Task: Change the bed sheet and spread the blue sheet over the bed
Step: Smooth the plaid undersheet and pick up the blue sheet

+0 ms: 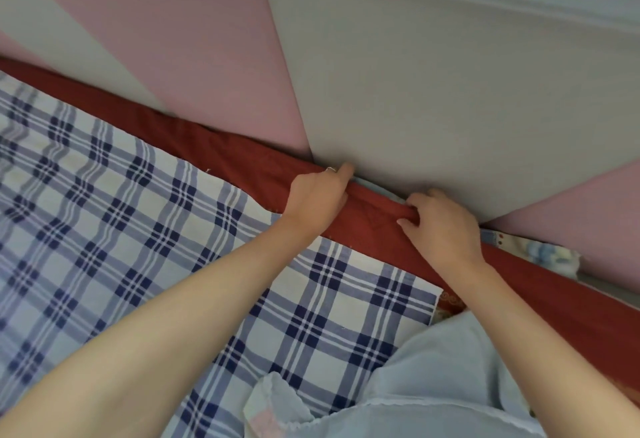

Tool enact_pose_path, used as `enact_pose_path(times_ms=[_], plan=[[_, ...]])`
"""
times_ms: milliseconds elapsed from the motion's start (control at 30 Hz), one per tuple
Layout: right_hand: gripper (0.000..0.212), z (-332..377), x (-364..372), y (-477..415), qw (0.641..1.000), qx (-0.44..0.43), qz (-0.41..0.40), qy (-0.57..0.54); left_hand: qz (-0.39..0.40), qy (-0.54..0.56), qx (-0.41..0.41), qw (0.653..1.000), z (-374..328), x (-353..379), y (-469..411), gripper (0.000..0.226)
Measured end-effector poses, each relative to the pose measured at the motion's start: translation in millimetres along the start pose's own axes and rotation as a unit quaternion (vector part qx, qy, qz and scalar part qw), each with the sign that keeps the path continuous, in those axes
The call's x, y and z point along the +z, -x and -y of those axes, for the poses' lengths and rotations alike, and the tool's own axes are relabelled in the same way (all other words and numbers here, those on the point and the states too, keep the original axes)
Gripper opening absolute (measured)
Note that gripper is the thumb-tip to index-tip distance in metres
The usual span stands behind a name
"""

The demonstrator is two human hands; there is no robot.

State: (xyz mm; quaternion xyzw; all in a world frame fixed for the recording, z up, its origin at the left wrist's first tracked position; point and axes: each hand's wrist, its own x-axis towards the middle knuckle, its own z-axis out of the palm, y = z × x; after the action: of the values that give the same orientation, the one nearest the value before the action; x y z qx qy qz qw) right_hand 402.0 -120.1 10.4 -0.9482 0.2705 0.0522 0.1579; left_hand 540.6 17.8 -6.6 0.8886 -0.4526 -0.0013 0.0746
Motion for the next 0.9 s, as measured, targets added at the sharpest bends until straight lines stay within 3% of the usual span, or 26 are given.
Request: enact_pose_path(times_ms=[133, 233, 333, 467, 567, 633, 700, 800, 900], plan=[[0.013, 10.3, 2.9, -2.2, 0.999, 0.020, -0.041, 0.008, -0.042, 0.054, 0.010, 0.998, 1.5, 10.3, 6.7, 0.023], [0.011, 14.5, 14.3, 2.1, 0.998, -0.008, -0.062, -0.031, 0.003, 0.112, 0.035, 0.993, 4.1, 19.0, 16.4, 0.050], [0.011, 13.1, 28.0, 6.9, 0.983, 0.027, -0.135, -0.122, 0.045, 0.072, 0.079, 0.993, 11.1, 30.8, 30.1, 0.070], [0.012, 6.9, 42.0, 11.1, 0.965, 0.059, -0.160, -0.200, 0.089, 0.029, 0.057, 0.994, 17.3, 43.6, 38.4, 0.065], [0.033, -6.4, 61.7, 22.4, 0.988, -0.007, -0.134, -0.073, 0.149, 0.004, 0.044, 0.988, 20.4, 44.9, 30.7, 0.082], [0.045, -15.7, 68.4, 24.2, 0.993, 0.021, -0.117, -0.012, 0.146, -0.011, 0.053, 0.988, 21.2, 46.3, 27.3, 0.083], [0.051, -17.0, 61.7, 18.7, 0.994, 0.053, -0.096, -0.021, 0.108, -0.004, 0.056, 0.993, 21.2, 49.0, 27.4, 0.079], [0.045, -15.3, 41.9, 6.5, 0.998, 0.024, -0.057, 0.013, 0.027, 0.014, 0.055, 0.998, 16.9, 53.5, 27.5, 0.072], [0.042, -10.4, 34.3, -2.5, 0.998, 0.010, -0.005, 0.067, 0.036, 0.052, 0.043, 0.997, 9.8, 52.2, 22.0, 0.076]])
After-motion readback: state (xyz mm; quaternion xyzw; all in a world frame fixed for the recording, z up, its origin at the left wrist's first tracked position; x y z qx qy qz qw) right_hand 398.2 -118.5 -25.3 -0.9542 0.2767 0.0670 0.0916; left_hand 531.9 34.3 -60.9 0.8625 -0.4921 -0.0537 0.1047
